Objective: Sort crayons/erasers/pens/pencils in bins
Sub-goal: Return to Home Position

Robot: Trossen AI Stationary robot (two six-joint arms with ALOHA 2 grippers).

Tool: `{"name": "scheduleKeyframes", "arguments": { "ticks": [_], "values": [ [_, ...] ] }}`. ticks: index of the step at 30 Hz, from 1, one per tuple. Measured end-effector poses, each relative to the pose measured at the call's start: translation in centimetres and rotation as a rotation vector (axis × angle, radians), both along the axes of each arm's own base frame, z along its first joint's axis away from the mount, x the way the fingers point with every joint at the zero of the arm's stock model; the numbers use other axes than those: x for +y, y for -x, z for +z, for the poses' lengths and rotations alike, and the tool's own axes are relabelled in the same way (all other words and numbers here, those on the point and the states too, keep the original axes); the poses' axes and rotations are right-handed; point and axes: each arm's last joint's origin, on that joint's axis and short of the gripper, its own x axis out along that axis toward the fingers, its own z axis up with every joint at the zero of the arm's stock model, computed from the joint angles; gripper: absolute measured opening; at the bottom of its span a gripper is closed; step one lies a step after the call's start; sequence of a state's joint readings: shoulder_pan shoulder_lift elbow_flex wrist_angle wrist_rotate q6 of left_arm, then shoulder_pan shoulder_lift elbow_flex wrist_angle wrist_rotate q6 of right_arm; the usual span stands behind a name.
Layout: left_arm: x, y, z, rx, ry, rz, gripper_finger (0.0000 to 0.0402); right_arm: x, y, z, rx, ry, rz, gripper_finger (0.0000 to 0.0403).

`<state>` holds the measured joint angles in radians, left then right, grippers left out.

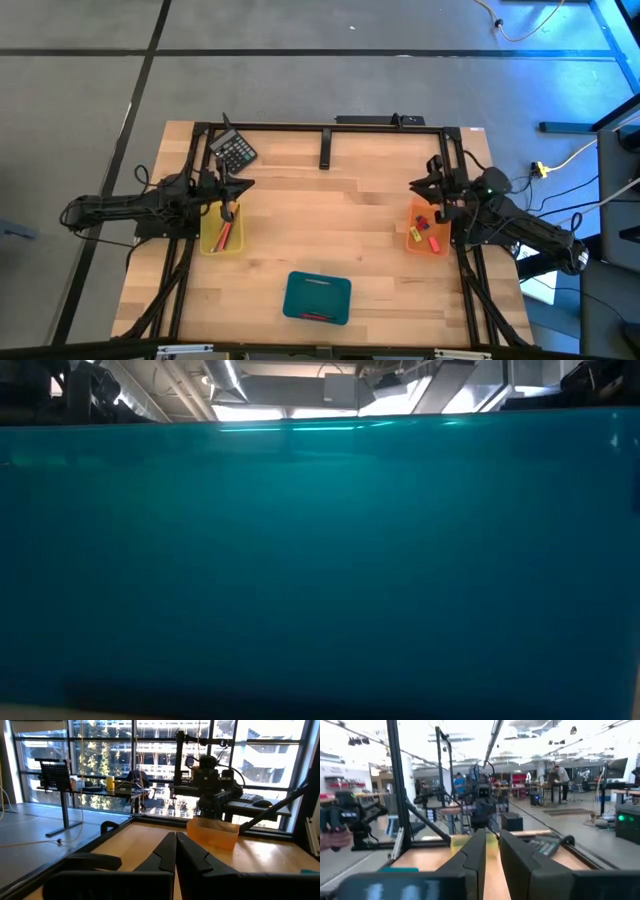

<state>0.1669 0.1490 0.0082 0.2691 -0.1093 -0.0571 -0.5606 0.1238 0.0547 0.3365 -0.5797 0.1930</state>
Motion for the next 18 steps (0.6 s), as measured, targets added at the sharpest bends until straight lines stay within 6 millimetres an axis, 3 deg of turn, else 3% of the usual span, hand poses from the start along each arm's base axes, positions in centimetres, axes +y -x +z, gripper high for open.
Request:
{"name": "scheduleKeyframes", "arguments": {
  "ticks": [9,13,18],
  "values": [
    [0.0,0.3,0.4,-0.046,0.006,-0.002,0.0002,0.3,0.4,1.4,-0.111,-0.035,0.050,0.0060],
    [-0.2,0.5,0.4,-0.054,0.000,-0.030,0.0001,0.3,0.4,1.7,-0.059,-0.037,0.064,0.0060],
    [-0.3,0.8,0.3,-0.054,-0.002,-0.075,0.0001,0.3,0.1,0.5,0.078,-0.018,0.082,0.0060]
  ]
}}
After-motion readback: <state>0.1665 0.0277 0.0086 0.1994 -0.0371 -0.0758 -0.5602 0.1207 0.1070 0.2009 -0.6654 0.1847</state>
